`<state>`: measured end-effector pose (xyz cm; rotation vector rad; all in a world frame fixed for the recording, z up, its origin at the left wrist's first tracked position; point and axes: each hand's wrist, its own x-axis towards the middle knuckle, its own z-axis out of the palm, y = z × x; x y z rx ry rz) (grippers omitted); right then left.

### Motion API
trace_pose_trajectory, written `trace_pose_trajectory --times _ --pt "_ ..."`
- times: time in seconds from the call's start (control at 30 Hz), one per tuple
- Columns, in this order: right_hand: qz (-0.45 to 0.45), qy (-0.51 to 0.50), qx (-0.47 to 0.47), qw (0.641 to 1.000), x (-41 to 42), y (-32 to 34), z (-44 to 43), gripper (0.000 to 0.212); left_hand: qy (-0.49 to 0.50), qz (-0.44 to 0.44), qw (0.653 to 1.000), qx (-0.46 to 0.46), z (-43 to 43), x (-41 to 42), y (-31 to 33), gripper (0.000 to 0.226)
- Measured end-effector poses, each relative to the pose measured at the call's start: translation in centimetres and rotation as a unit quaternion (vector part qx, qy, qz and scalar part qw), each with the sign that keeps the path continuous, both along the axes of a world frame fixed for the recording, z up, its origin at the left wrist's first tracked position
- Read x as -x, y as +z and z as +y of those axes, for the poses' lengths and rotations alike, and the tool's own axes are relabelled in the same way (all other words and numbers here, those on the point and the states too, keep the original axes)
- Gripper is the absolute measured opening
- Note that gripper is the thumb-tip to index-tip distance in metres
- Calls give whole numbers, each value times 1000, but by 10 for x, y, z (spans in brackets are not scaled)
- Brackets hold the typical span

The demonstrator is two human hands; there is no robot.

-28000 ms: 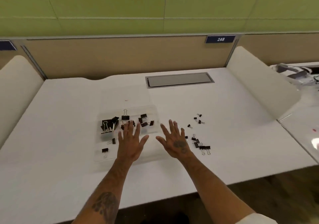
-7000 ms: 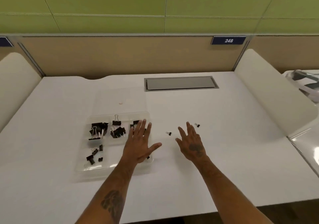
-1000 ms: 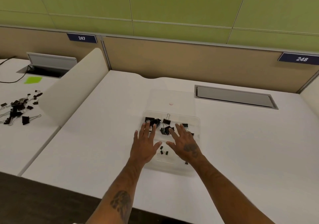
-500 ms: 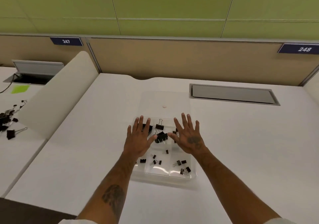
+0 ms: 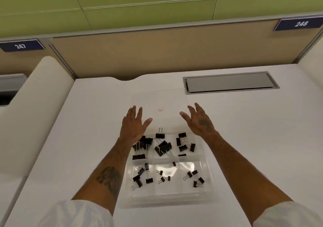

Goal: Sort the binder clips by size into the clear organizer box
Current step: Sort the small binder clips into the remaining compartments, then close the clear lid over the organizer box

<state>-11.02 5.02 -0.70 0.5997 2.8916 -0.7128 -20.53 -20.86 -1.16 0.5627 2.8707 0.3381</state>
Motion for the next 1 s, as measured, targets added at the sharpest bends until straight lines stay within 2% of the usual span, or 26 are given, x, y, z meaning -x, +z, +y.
trace_pose_trajectory --times 0.07,0.13,0.37,0.5,0.63,0.8,0.87,1.0 --pt "-19 -28 59 998 12 -4 3 76 37 -46 998 -38 3 15 -4 80" --pt "-33 -42 76 996 25 -10 6 77 98 -100 986 -95 7 31 -9 82" --pt "-85 -79 142 983 63 -21 5 78 297 -218 890 -269 19 75 -22 86" --pt "-78 -98 173 977 73 -21 -1 73 342 -277 838 -323 25 78 -26 88" --pt "-44 -150 254 954 78 -8 2 75 377 -296 781 -401 20 84 -16 91" --pt "32 -214 308 927 71 24 1 80 370 -281 744 -481 12 78 14 92" --pt "83 -252 356 896 67 40 -2 81 373 -274 712 -528 10 73 30 91" --pt "176 -318 509 780 54 67 -4 83 388 -227 610 -653 -3 62 53 82"
